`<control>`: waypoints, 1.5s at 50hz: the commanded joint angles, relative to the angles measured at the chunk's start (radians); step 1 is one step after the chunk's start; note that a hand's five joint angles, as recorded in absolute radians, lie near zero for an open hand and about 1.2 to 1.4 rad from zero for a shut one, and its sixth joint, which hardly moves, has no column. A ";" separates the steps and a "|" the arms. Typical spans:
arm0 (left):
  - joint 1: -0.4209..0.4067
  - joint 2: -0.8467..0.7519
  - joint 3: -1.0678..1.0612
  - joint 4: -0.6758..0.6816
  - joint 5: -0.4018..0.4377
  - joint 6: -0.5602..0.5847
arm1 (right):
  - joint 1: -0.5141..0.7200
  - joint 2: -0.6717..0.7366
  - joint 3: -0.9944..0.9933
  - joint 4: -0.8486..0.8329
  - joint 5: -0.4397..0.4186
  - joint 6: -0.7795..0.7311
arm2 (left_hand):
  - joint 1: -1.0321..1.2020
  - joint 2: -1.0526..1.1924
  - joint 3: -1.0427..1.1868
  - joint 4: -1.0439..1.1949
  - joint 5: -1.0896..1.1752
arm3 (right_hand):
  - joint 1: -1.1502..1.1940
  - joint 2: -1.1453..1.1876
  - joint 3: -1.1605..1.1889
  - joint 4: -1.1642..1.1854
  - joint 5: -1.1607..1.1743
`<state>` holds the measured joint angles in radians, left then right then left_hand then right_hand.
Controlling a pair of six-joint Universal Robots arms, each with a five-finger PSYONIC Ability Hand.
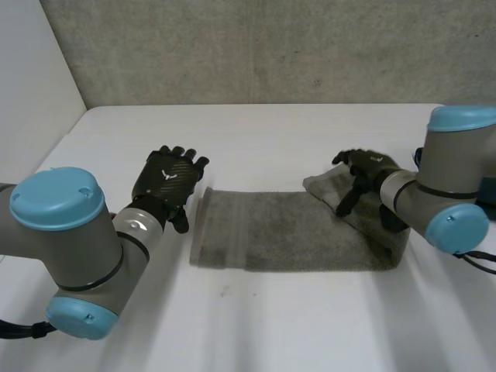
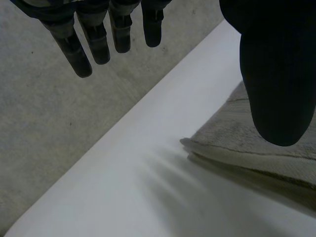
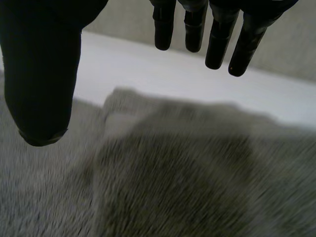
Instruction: Fold the laundry.
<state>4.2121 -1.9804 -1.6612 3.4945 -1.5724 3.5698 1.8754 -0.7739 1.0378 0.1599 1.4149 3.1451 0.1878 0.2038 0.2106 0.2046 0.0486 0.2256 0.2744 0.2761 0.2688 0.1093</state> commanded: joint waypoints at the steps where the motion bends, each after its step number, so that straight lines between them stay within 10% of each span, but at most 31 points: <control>1: 0.002 -0.002 -0.003 0.001 0.000 0.000 | 0.010 0.145 -0.162 0.010 -0.004 0.027 | -0.013 -0.029 -0.036 -0.030 -0.049 | 0.209 0.160 0.158 0.165 0.150; 23: 0.002 -0.009 -0.011 0.001 0.000 0.001 | 0.021 0.317 -0.418 0.026 -0.002 0.133 | -0.013 -0.029 -0.036 -0.030 -0.049 | 0.435 0.386 0.384 0.392 0.376; 35: 0.002 -0.011 -0.011 0.001 -0.001 0.001 | 0.024 0.369 -0.507 0.101 -0.033 0.133 | -0.013 -0.029 -0.036 -0.030 -0.049 | 1.170 1.122 1.120 1.127 1.112; 49: 0.002 -0.006 -0.012 0.001 -0.003 0.001 | 0.070 0.268 -0.547 0.141 -0.059 0.129 | -0.013 -0.029 -0.036 -0.030 -0.049 | 1.171 1.122 1.120 1.127 1.112; 52: 0.002 -0.005 -0.018 0.001 -0.003 0.001 | 0.079 0.265 -0.524 0.139 -0.051 0.122 | -0.013 -0.029 -0.036 -0.030 -0.049 | 0.479 0.430 0.428 0.436 0.420; 56: 0.002 -0.003 -0.022 0.001 -0.003 0.001 | 0.083 0.283 -0.516 0.138 -0.033 0.110 | -0.013 -0.029 -0.036 -0.030 -0.049 | 0.335 0.287 0.285 0.292 0.277; 75: 0.002 -0.008 -0.023 0.015 -0.001 0.003 | 0.077 0.423 -0.630 0.135 0.062 0.001 | -0.013 -0.029 -0.036 -0.030 -0.049 | 0.540 0.491 0.489 0.497 0.482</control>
<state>4.2138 -1.9873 -1.6846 3.5066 -1.5738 3.5723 1.9570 -0.3833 0.4461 0.2944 1.4637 3.1582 0.1878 0.2038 0.2106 0.2046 0.0486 0.4817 0.5531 0.5537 0.5520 0.3836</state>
